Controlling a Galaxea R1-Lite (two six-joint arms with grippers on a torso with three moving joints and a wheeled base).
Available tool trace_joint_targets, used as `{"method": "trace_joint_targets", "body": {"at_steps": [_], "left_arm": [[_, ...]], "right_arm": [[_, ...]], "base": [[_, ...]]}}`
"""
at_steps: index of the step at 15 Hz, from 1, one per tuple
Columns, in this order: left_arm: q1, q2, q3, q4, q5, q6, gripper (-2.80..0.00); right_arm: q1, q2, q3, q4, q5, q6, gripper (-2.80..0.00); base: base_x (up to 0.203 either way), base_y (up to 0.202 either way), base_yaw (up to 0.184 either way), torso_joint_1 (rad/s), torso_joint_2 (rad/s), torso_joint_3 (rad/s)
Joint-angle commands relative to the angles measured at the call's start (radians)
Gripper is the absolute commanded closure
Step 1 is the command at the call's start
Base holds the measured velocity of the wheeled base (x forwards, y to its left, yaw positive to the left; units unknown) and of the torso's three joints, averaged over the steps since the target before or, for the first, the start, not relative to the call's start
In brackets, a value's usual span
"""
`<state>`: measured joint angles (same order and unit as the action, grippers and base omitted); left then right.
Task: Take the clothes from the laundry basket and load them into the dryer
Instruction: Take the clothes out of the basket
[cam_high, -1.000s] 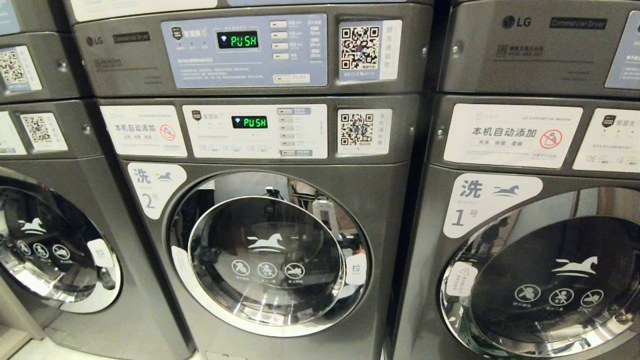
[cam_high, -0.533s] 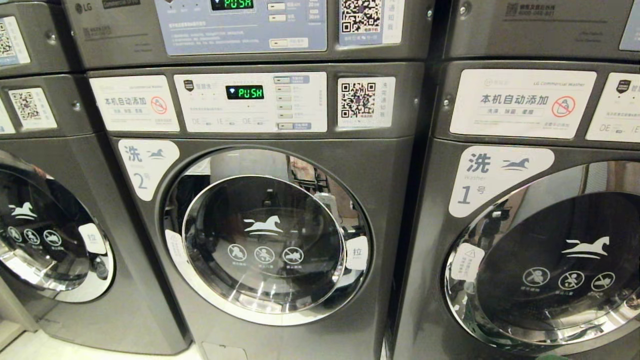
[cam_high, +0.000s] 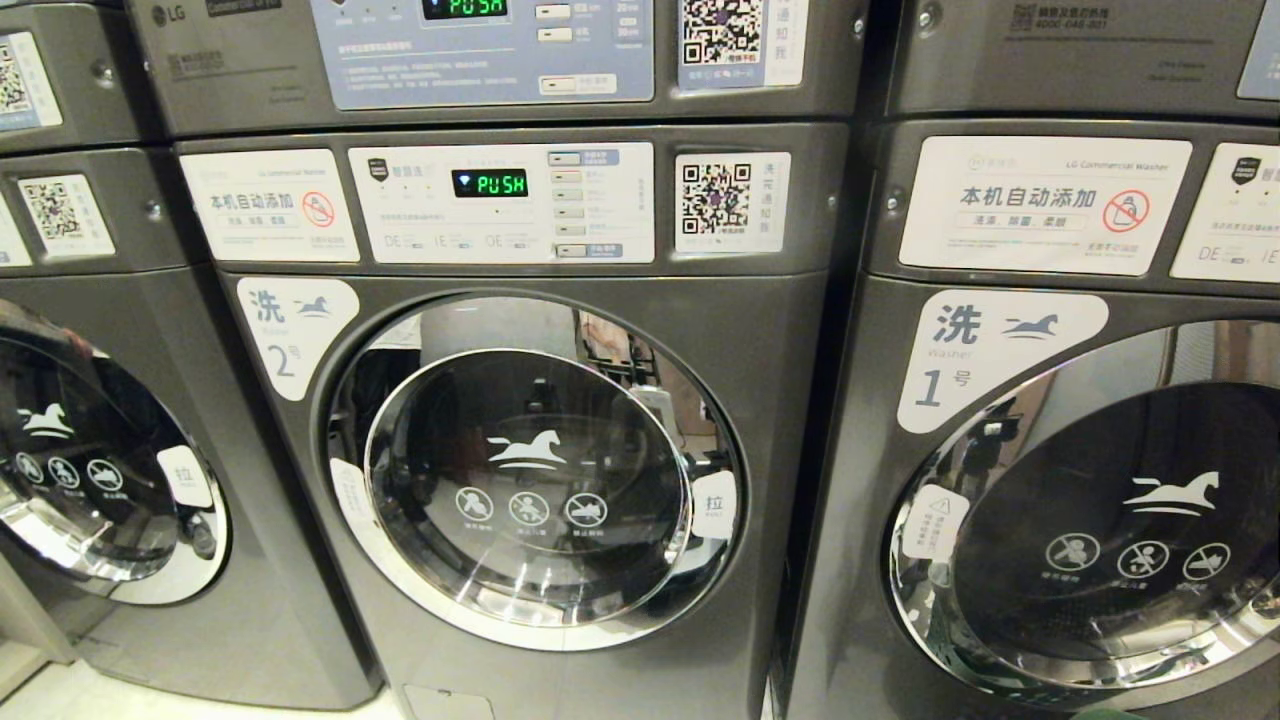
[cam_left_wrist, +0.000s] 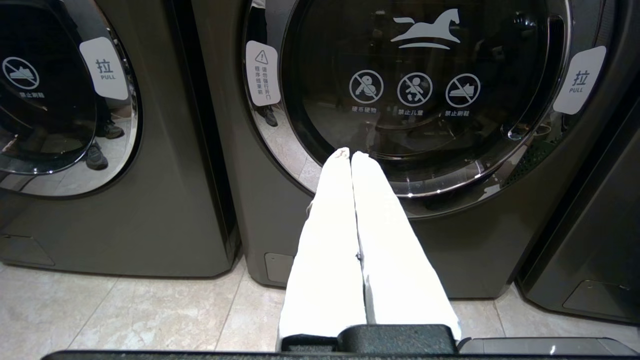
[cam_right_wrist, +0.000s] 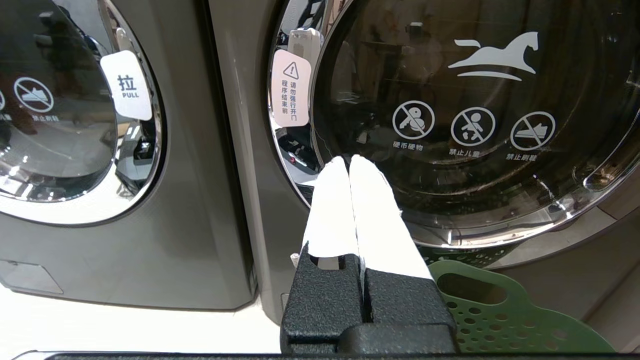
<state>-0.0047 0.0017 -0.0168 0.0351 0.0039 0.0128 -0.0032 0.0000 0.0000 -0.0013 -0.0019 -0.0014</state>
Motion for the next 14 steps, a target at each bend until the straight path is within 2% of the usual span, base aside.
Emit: {"method": "trace_joint_targets", "body": {"at_steps": [1,14], "left_arm": [[0.000,0.000,0.000,0.000,0.001,-0.001,0.00],[0.000,0.000,0.000,0.000,0.001,-0.001,0.00]], "right_arm": [[0.000,0.000,0.000,0.000,0.002,-0.006,0.00],[0.000,0.000,0.000,0.000,-0.001,0.002,0.00]], "base": [[0.000,0.000,0.000,0.000,0.00,0.000],[0.000,0.000,0.000,0.000,0.00,0.000]]}}
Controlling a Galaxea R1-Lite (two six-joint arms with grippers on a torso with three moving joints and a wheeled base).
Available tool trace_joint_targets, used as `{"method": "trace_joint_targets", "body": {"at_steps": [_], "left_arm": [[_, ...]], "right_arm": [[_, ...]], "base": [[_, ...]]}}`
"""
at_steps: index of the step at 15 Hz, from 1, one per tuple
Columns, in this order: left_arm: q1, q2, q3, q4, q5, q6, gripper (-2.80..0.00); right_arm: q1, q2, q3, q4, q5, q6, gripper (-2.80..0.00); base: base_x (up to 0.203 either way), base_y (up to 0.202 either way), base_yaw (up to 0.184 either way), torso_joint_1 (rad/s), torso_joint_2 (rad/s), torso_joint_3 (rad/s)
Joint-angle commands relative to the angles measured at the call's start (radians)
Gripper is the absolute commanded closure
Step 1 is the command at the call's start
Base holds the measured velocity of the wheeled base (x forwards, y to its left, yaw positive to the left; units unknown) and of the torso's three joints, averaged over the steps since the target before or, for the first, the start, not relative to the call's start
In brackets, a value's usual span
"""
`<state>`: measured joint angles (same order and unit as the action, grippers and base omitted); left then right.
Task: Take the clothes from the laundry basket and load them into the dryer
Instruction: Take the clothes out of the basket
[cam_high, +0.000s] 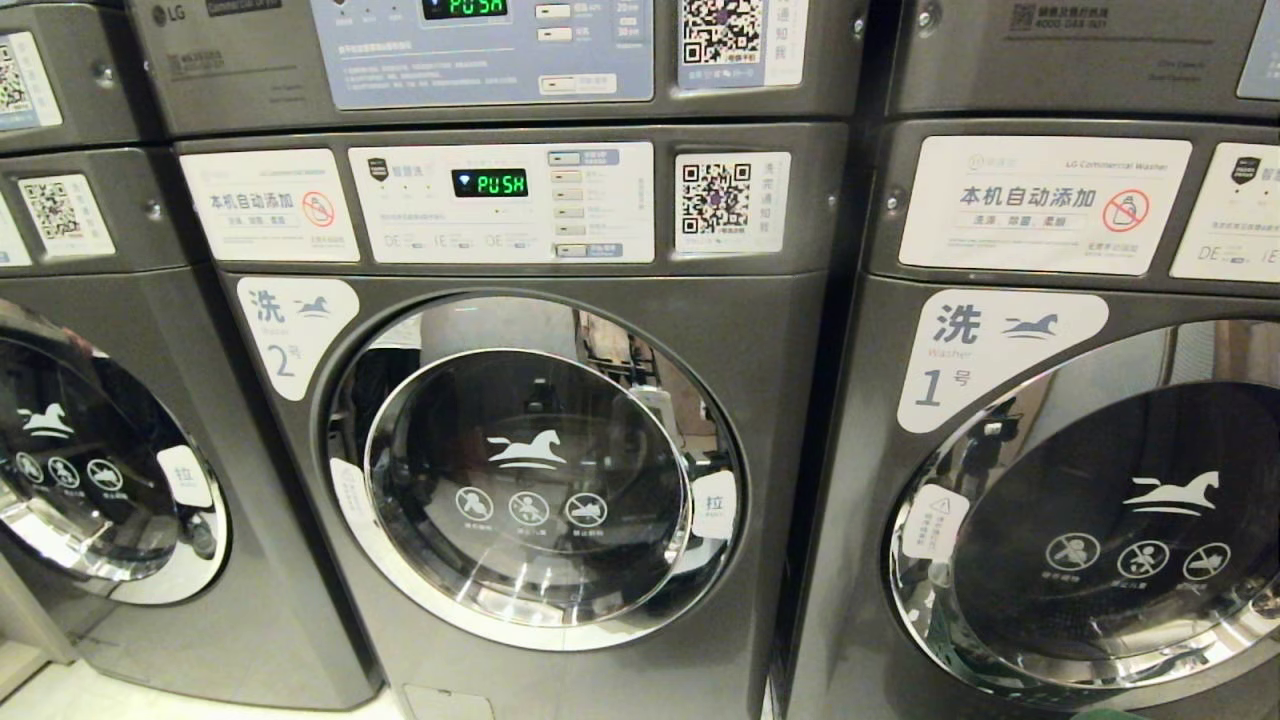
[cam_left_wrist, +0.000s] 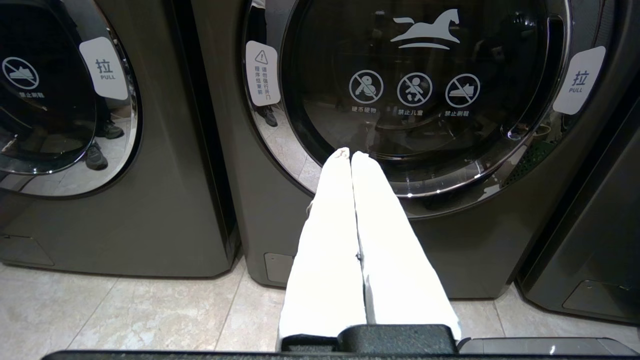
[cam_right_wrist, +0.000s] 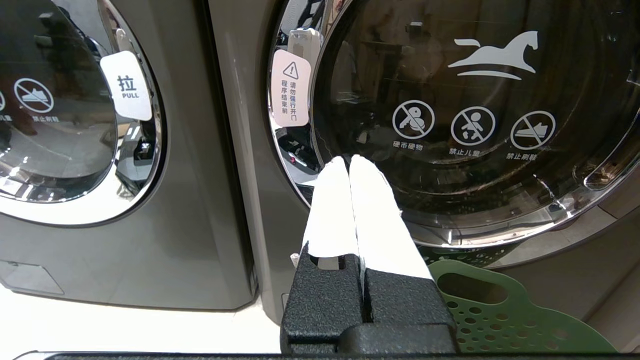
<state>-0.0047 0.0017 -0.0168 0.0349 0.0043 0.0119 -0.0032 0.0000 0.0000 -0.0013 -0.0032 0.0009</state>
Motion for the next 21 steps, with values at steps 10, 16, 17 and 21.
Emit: {"method": "trace_joint_targets", "body": {"at_steps": [10,16,17,21], "left_arm": [[0.000,0.000,0.000,0.002,-0.009,0.043,0.00],[0.000,0.000,0.000,0.002,-0.007,0.039,0.00],[0.000,0.000,0.001,0.002,-0.007,0.037,0.00],[0.000,0.000,0.000,0.002,-0.007,0.039,0.00]], "right_arm": [[0.000,0.000,0.000,0.000,0.000,0.005,0.00],[0.000,0.000,0.000,0.000,0.000,-0.002,0.00],[0.000,0.000,0.000,0.000,0.000,-0.002,0.00],[0.000,0.000,-0.003,0.006,0.002,-0.009,0.00]], "base": [[0.000,0.000,0.000,0.000,0.00,-0.027],[0.000,0.000,0.000,0.001,0.00,-0.198],[0.000,0.000,0.000,0.002,0.00,-0.200],[0.000,0.000,0.000,0.002,0.00,-0.200]]}}
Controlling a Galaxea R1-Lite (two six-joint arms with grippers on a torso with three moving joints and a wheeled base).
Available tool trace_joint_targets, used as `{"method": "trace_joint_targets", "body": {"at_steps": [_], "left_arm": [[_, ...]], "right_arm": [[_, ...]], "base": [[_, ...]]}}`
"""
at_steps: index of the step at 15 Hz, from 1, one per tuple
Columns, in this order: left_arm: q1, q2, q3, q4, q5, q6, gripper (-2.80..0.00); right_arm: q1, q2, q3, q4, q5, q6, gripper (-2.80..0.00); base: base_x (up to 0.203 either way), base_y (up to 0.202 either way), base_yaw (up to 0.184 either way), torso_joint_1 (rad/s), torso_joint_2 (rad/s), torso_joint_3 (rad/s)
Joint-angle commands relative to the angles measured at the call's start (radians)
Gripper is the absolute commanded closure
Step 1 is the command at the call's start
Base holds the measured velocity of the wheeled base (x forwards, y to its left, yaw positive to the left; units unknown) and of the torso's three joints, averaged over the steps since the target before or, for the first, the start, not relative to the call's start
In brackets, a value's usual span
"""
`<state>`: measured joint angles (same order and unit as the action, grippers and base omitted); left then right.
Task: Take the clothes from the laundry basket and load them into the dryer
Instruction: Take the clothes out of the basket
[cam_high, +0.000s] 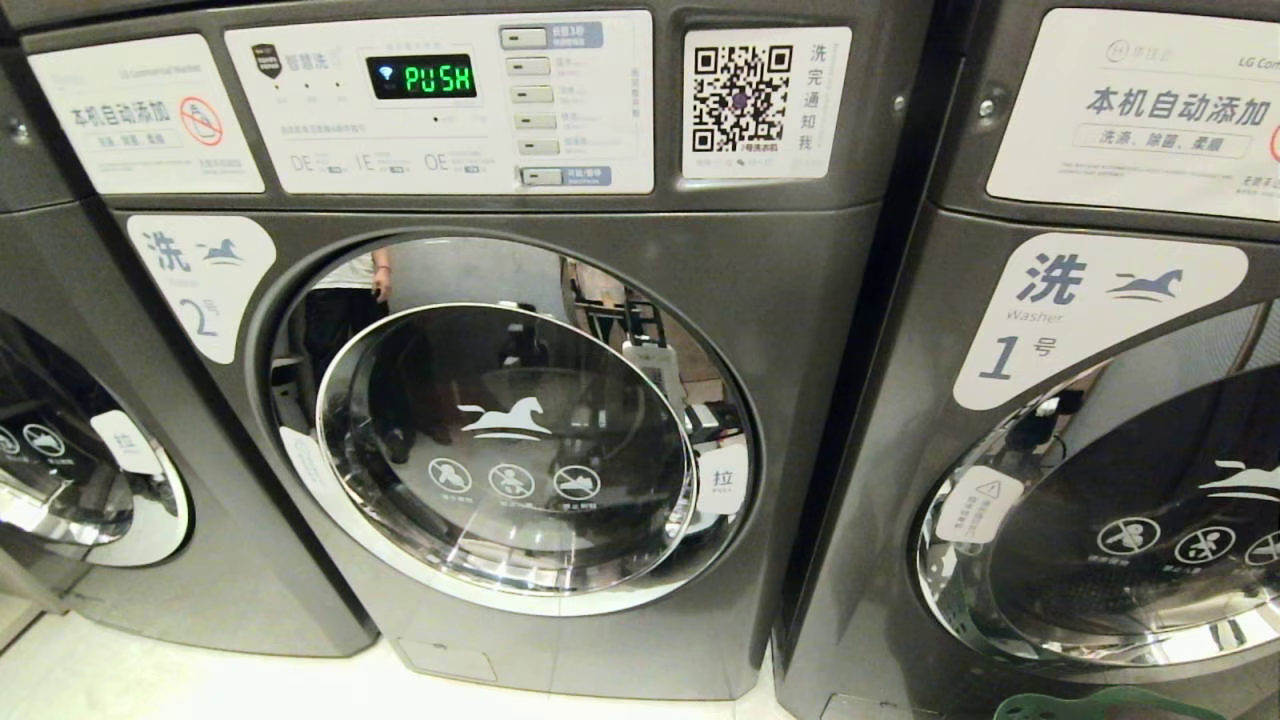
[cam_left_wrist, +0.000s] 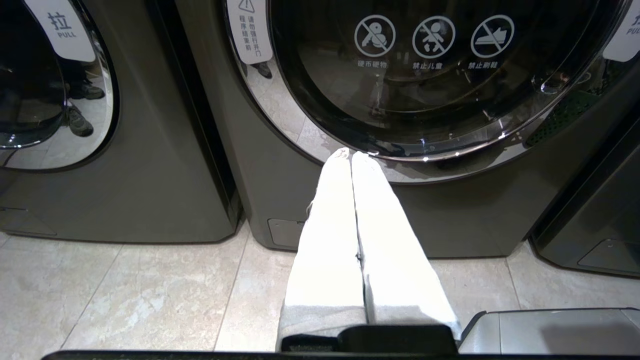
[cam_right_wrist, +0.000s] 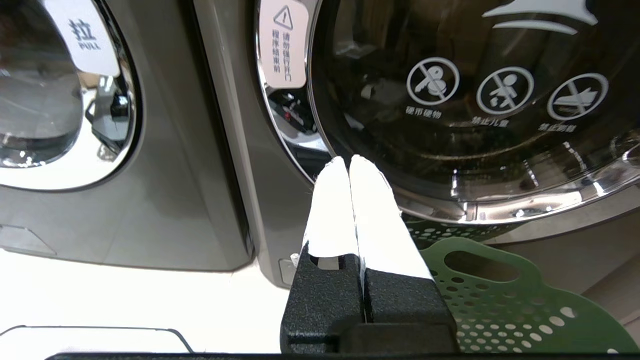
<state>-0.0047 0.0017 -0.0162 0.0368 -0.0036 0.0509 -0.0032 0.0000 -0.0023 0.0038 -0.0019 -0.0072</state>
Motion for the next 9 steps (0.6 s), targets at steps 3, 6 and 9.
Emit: {"method": "trace_joint_targets", "body": {"at_steps": [3,6,9], "left_arm": [[0.000,0.000,-0.001,0.000,0.001,0.000,0.00],[0.000,0.000,-0.001,0.000,0.001,-0.002,0.00],[0.000,0.000,-0.001,0.000,0.001,-0.005,0.00]], "right_arm": [[0.000,0.000,0.001,-0.004,-0.001,0.006,0.00],[0.000,0.000,0.002,-0.005,-0.001,0.006,0.00],[0.000,0.000,0.002,-0.005,-0.001,0.015,0.00]], "base": [[0.000,0.000,0.000,0.004,0.00,-0.198],[0.000,0.000,0.000,0.001,0.00,-0.197],[0.000,0.000,0.000,0.004,0.00,-0.196]]}}
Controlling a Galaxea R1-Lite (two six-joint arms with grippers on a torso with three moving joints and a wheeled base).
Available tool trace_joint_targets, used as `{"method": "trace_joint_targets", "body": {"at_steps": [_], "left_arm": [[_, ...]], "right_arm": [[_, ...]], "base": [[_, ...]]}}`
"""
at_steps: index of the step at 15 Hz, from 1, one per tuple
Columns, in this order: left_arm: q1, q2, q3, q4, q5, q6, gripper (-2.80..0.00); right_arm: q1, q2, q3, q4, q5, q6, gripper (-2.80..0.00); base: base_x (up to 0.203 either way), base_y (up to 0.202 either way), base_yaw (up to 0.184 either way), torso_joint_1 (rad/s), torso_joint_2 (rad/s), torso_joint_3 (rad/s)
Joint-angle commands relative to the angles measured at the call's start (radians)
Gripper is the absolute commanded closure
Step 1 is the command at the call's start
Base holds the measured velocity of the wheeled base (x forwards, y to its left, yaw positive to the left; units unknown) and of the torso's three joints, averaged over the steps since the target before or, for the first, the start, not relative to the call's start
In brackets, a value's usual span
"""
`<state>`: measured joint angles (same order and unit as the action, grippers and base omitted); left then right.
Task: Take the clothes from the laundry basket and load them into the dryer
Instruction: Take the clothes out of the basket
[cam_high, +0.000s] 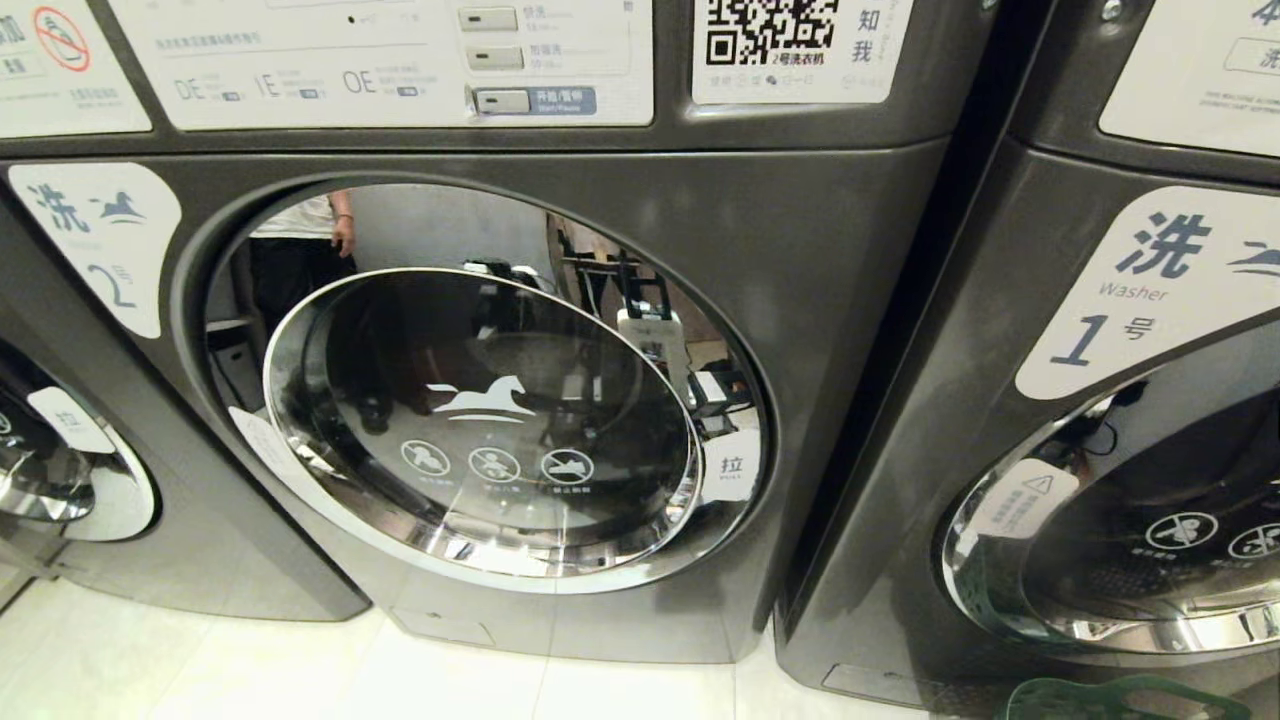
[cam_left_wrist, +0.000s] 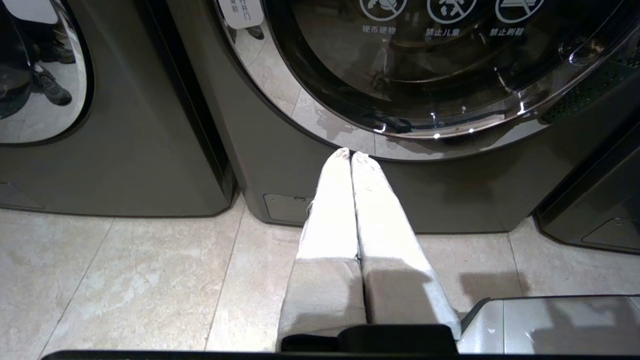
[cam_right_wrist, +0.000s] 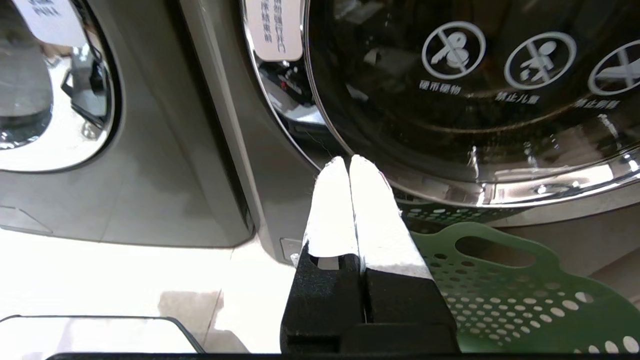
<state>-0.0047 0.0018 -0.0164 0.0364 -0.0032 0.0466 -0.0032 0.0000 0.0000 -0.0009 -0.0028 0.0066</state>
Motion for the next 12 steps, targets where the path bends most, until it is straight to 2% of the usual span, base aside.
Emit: {"method": "trace_joint_targets", "body": {"at_steps": [1,12], "left_arm": [[0.000,0.000,0.000,-0.001,0.000,-0.001,0.00],[0.000,0.000,0.000,-0.001,0.006,-0.011,0.00]], "right_arm": [[0.000,0.000,0.000,-0.001,0.000,0.000,0.00],[0.000,0.000,0.000,0.001,0.000,-0.004,0.00]], "base": [[0.000,0.000,0.000,-0.002,0.00,-0.202],[0.001,0.001,-0.006,0.002,0.00,-0.023]]}}
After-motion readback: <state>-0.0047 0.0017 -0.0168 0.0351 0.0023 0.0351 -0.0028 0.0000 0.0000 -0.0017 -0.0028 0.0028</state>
